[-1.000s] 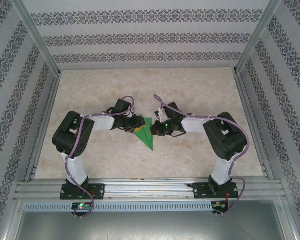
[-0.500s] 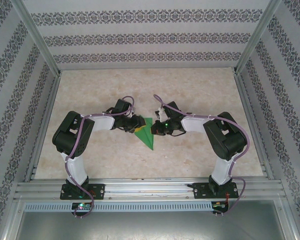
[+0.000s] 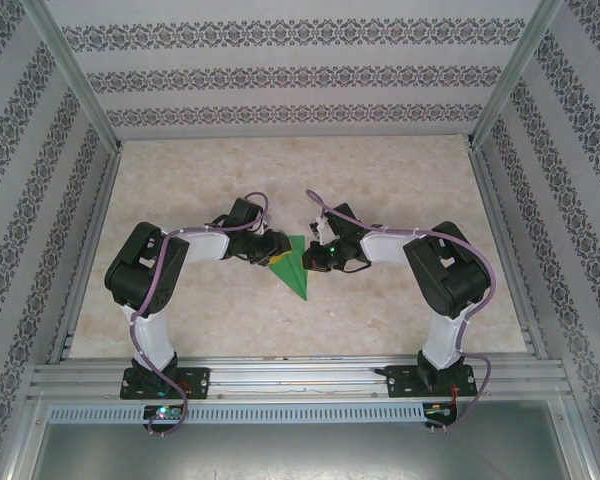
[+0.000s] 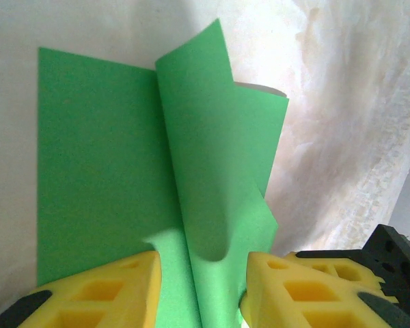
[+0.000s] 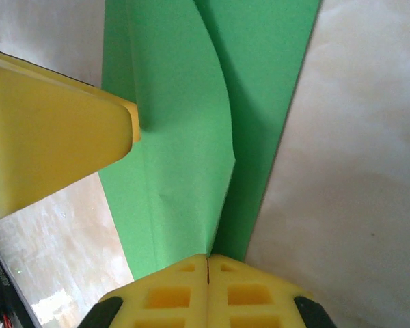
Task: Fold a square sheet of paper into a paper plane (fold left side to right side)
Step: Fourth fold the wing at the center of the table.
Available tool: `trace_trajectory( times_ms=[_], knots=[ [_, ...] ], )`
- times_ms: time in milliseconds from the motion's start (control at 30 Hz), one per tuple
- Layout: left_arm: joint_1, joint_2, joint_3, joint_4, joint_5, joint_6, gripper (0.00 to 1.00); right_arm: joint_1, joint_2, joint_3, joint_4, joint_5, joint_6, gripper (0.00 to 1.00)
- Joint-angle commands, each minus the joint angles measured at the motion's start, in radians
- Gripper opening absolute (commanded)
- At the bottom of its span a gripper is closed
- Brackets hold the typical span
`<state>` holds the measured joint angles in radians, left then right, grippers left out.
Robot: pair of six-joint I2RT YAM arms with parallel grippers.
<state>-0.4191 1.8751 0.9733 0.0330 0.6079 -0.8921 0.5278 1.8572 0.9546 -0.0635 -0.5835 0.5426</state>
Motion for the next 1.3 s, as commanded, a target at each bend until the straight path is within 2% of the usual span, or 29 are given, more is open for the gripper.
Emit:
trace_trajectory(
  times_ms=[0,433,700,1000,1100,1267],
  knots=[
    [-0.012,0.030,0.009,-0.058,-0.039,0.002,0.38,0.000,0.014,0.021,-0.021,0.024,-0.028,0.00],
    [-0.013,0.021,0.019,-0.048,-0.026,-0.001,0.39,0.007,0.045,0.018,-0.056,0.048,-0.034,0.00],
    [-0.013,-0.018,0.025,0.006,0.004,-0.028,0.44,0.009,0.077,0.028,-0.104,0.073,-0.027,0.00],
    [-0.013,-0.090,0.038,-0.030,-0.040,-0.003,0.47,0.009,0.096,0.038,-0.129,0.086,-0.015,0.00],
    [-0.014,-0.104,0.040,-0.039,-0.041,0.009,0.41,0.008,0.099,0.039,-0.131,0.088,-0.010,0.00],
    [-0.019,-0.070,0.056,0.012,0.044,-0.011,0.18,0.008,0.102,0.042,-0.141,0.093,-0.010,0.00]
  ],
)
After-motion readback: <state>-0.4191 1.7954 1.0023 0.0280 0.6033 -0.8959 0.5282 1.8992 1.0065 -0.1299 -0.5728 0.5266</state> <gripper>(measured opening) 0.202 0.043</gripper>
